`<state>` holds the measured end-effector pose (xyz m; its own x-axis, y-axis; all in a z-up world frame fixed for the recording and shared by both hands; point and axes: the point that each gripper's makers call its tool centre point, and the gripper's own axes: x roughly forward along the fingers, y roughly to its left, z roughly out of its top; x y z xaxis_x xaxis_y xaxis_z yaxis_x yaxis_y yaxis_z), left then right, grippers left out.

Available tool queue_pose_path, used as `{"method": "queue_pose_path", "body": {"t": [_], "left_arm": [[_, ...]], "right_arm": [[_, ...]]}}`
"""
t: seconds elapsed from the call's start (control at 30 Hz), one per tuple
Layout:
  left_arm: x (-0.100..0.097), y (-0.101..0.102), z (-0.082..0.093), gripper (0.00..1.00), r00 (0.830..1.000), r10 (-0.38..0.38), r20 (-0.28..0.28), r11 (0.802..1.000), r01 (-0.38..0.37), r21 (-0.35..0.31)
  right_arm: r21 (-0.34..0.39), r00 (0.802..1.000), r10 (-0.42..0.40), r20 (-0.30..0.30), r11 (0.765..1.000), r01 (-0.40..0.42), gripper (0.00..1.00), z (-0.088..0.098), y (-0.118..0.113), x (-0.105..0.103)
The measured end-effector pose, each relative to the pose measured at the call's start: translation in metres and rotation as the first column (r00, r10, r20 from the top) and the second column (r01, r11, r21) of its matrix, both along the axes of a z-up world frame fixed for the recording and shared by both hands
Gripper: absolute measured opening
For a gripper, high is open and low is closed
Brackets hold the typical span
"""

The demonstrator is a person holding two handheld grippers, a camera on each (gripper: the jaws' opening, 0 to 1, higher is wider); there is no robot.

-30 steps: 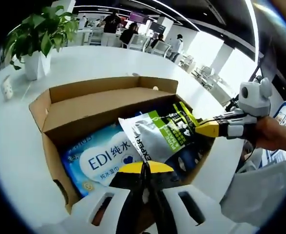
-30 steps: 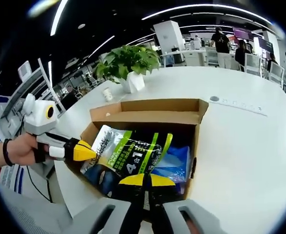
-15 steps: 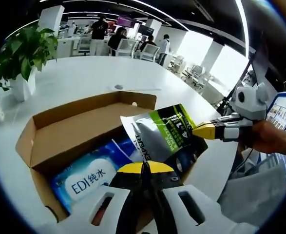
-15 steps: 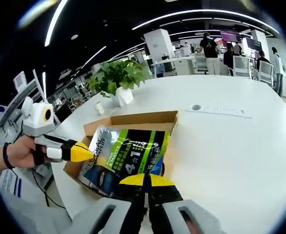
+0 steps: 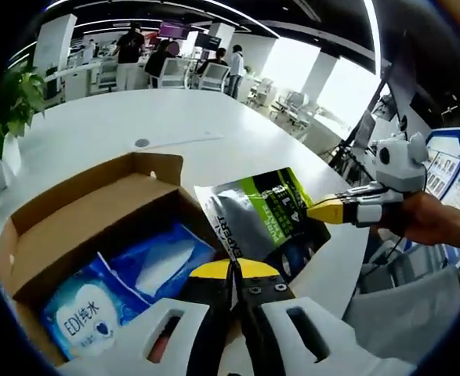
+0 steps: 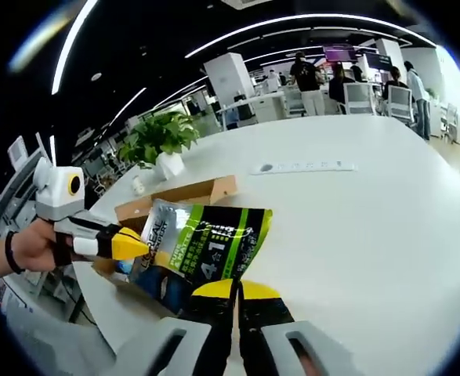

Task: Operate the shoe box by opening the lid, removing the specified soft item, and placing it in the target area until the item is outside and the box remains undamaged.

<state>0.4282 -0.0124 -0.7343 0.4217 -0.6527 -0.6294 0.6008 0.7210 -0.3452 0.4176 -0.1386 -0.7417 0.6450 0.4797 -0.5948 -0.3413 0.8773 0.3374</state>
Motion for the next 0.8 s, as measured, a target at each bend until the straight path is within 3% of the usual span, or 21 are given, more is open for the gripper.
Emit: {"method": "queue_pose_path", "body": {"t": [0.37, 0.8], "left_arm": [[-0.014, -0.059, -0.007, 0.0, 0.997, -0.071, -0.023, 0.997, 0.071, -0.021], [-0.011, -0.083, -0.008, 0.0, 0.995, -0.094, -0.025, 0.996, 0.094, -0.01]], "right_arm": [[-0.009, 0.997, -0.072, -0.024, 0.997, 0.072, 0.0, -0.012, -0.056, -0.015], [-0.01, 0.996, -0.085, -0.033, 0.996, 0.085, 0.0, -0.014, -0.079, -0.012]]}}
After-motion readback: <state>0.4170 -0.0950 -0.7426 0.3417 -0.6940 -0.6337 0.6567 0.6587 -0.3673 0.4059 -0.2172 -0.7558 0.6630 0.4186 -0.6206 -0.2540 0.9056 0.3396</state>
